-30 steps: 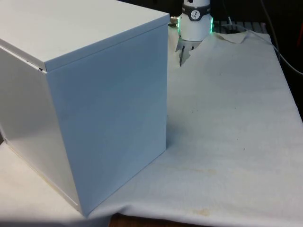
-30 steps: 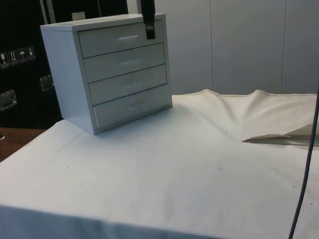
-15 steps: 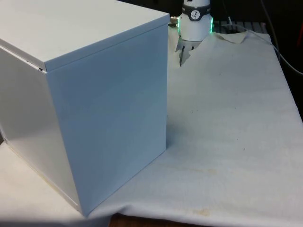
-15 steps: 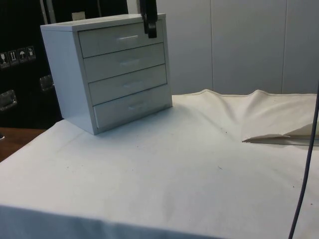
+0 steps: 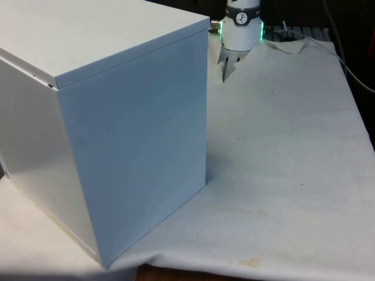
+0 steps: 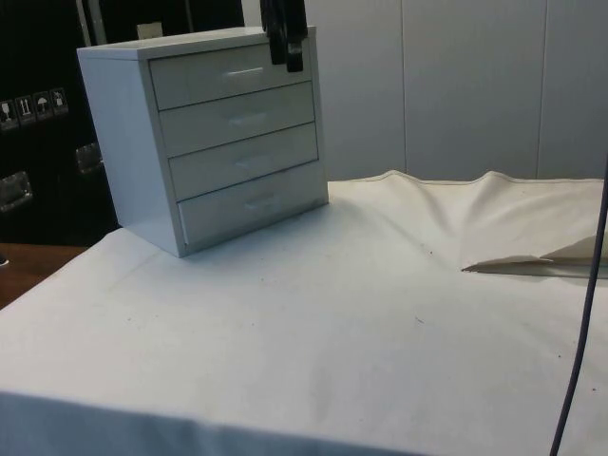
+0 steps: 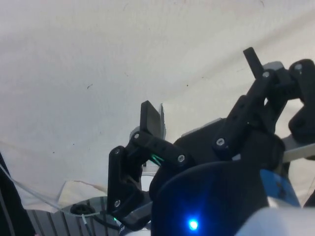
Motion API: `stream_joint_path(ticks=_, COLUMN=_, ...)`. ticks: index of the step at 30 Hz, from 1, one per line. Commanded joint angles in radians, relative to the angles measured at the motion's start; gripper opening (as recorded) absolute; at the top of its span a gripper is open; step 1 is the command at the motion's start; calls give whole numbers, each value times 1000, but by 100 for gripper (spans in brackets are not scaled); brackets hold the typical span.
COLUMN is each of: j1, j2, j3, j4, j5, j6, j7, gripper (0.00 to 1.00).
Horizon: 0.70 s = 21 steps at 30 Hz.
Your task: Open the drawer, then close it.
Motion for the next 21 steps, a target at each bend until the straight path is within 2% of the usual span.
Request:
stream_joint_path(ticks=1, j1=1, j2=-2, j3=-1, j4=-2, j5=1, j6=5, j7=-14, gripper=100)
stream_joint_path(ticks=2, j1=0, j2=0, j3=0, j4=0, j5=0, j6=1, j7=-8, gripper=100)
stream_joint_path(ticks=11, j1=1, j2=-3, j3=-4, j4=-2, j5=1, j6=10, j7=-97, gripper=100)
stream_joint_path(ticks=12, j1=0, j2=0, j3=-3, j4=0, j5=0, j6=3, j7=-85, gripper=100)
stream_joint_path(ticks=15, j1=0, j2=-3, j3=-5, j4=-3, j5=2, j6=12, j7=-130, gripper=100)
stream_joint_path(ticks=20, j1=0, j2=-3, j3=-7, j4=-3, j5=3, j6=14, j7=-173, gripper=100)
stream_joint_path(ticks=21, j1=0, j2=0, j3=-6, j4=0, j5=1, j6=5, j7=-162, gripper=100)
